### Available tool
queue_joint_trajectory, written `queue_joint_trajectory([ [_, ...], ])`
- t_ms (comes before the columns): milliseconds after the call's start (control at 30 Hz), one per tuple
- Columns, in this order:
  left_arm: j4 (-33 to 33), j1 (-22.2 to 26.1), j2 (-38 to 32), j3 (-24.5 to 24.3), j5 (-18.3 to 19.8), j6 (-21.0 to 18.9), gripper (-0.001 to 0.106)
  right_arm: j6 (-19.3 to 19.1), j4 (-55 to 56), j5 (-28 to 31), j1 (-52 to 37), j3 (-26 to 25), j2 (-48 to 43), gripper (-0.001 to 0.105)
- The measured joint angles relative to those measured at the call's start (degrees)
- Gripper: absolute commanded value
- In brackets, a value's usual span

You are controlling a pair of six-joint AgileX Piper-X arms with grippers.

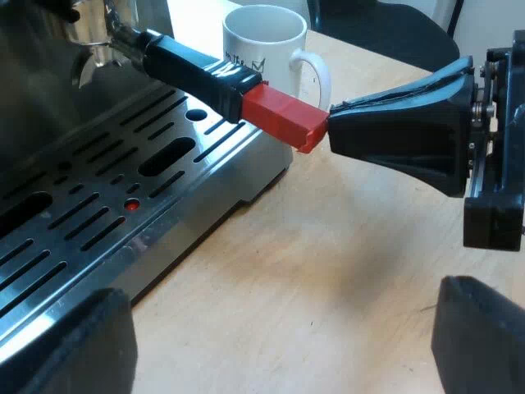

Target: Grind coffee beans and then tamp

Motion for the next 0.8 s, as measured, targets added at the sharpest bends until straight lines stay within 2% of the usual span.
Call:
queue_joint_trajectory([
  [800, 0.0, 0.0, 0.0, 0.0, 0.0, 0.0, 0.077, -0.1, 0.2, -0.5, -1.0, 0.0, 0.0, 0.0],
])
